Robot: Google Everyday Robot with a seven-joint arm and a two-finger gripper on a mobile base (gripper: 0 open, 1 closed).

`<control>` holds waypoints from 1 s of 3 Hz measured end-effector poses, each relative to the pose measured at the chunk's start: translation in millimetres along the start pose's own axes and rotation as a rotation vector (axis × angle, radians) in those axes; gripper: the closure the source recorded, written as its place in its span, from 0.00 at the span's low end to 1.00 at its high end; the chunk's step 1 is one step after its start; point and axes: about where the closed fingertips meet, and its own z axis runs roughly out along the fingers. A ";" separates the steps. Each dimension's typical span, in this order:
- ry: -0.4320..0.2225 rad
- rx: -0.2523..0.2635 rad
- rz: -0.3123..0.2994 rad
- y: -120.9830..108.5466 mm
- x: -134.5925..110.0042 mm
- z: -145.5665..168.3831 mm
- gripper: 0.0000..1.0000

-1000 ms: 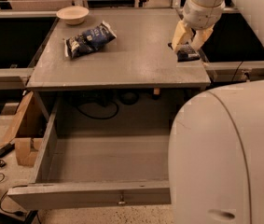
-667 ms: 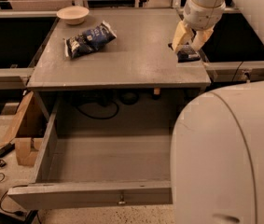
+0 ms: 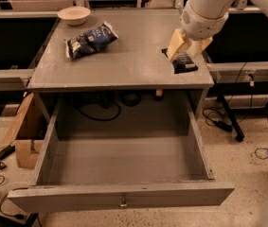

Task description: Place rxbar blueberry into top drawer

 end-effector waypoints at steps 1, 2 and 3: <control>0.000 -0.065 -0.052 24.9 64.9 1.3 1.00; 0.079 -0.119 -0.096 30.2 115.7 41.8 1.00; 0.100 -0.190 -0.135 42.7 145.8 78.0 1.00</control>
Offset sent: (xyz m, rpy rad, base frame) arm -0.1360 -0.0044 -0.1480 0.0686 0.2066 0.1992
